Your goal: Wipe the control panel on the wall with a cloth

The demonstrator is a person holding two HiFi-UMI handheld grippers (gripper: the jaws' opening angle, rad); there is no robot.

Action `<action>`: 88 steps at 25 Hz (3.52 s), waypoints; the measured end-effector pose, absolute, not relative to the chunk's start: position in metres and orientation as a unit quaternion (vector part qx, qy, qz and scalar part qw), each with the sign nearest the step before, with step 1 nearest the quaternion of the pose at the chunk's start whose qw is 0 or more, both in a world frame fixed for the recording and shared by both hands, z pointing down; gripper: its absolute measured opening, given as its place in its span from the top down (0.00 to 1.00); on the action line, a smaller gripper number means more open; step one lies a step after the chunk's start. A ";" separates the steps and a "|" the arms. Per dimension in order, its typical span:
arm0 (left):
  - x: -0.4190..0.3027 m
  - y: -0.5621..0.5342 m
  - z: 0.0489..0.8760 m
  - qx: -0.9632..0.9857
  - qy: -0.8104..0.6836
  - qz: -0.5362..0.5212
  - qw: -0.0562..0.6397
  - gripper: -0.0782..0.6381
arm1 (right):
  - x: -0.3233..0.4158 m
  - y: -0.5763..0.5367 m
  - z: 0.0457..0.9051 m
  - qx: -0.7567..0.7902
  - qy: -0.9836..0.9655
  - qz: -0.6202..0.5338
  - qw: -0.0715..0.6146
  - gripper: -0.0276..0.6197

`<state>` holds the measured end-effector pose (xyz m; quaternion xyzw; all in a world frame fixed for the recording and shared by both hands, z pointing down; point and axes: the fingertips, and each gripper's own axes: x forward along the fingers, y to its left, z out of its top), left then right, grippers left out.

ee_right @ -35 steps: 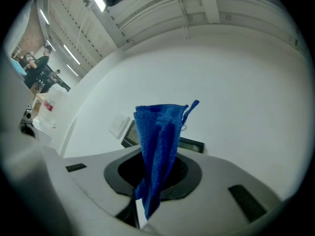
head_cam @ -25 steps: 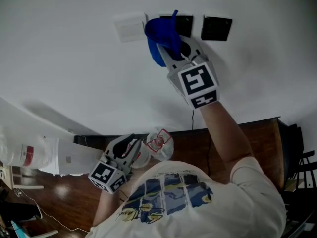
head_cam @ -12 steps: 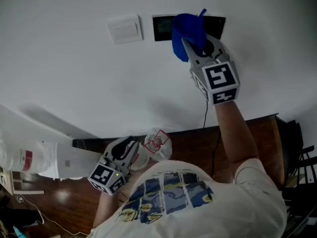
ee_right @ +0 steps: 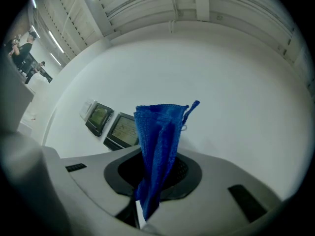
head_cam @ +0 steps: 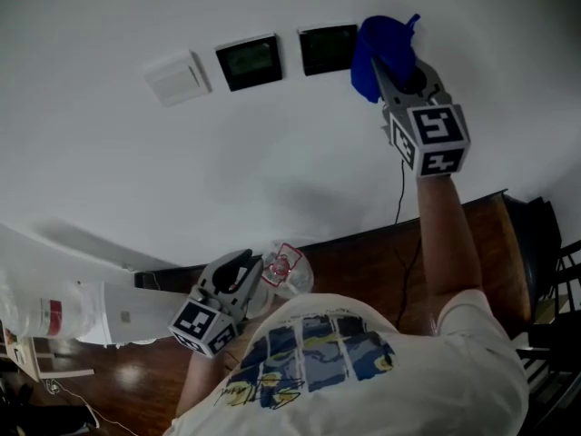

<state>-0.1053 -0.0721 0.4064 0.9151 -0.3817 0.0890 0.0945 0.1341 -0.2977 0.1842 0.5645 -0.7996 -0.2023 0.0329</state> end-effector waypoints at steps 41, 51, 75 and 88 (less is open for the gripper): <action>-0.147 -0.056 0.425 0.909 -0.389 0.092 0.118 0.79 | 0.010 -0.283 0.183 0.490 -0.841 -0.228 0.037 0.84; -0.077 -0.071 0.420 0.920 -0.362 0.104 0.107 0.79 | 0.122 -0.298 0.183 0.531 -0.814 -0.228 0.059 0.84; -0.029 -0.080 0.394 0.863 -0.479 0.130 0.090 0.79 | 0.177 -0.236 0.228 0.441 -0.878 -0.187 -0.010 0.84; -0.062 -0.067 0.360 0.882 -0.461 0.091 0.038 0.79 | 0.179 -0.088 0.324 0.480 -0.872 -0.087 0.045 0.84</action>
